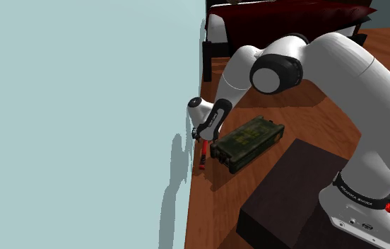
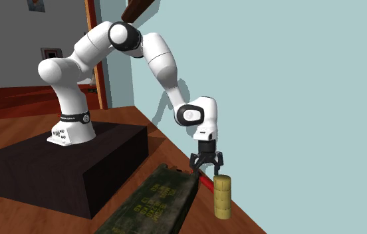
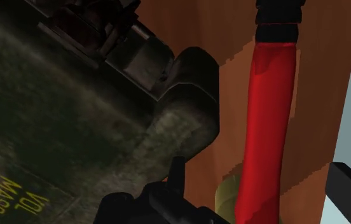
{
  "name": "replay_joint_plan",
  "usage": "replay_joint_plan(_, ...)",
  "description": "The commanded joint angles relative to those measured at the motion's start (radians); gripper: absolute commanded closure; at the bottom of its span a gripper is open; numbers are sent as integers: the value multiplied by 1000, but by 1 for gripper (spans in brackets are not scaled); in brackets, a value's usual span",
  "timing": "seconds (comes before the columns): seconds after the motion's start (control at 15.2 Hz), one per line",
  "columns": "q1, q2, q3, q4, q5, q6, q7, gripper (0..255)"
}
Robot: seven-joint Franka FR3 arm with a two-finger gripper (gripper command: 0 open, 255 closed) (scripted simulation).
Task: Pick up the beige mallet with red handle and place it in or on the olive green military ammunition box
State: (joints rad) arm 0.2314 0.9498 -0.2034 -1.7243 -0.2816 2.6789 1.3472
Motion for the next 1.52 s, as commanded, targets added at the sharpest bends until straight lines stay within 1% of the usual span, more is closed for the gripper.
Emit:
replay_joint_plan(0.0,-5,106,10,47,-5,113,11,0)
replay_joint_plan(0.07,-8,105,12,47,-12,112,15,0)
replay_joint_plan(0.13,-4,90,10,32,-13,112,18,255)
replay_joint_plan(0.2,0,68,4,-9,-19,131,21,255)
replay_joint_plan(0.26,-2,68,7,4,-16,118,18,255)
replay_joint_plan(0.33,6,67,3,-11,-19,131,28,255)
replay_joint_plan(0.46,-3,91,7,23,-15,121,21,255)
replay_joint_plan(0.53,2,91,7,26,-14,118,25,255)
replay_joint_plan(0.59,-3,76,5,3,-17,127,20,255)
replay_joint_plan(0.66,8,69,4,-6,-18,127,29,255)
replay_joint_plan(0.73,-10,105,14,47,-15,112,17,255)
replay_joint_plan(1.45,-5,-44,13,-50,-15,62,-8,255)
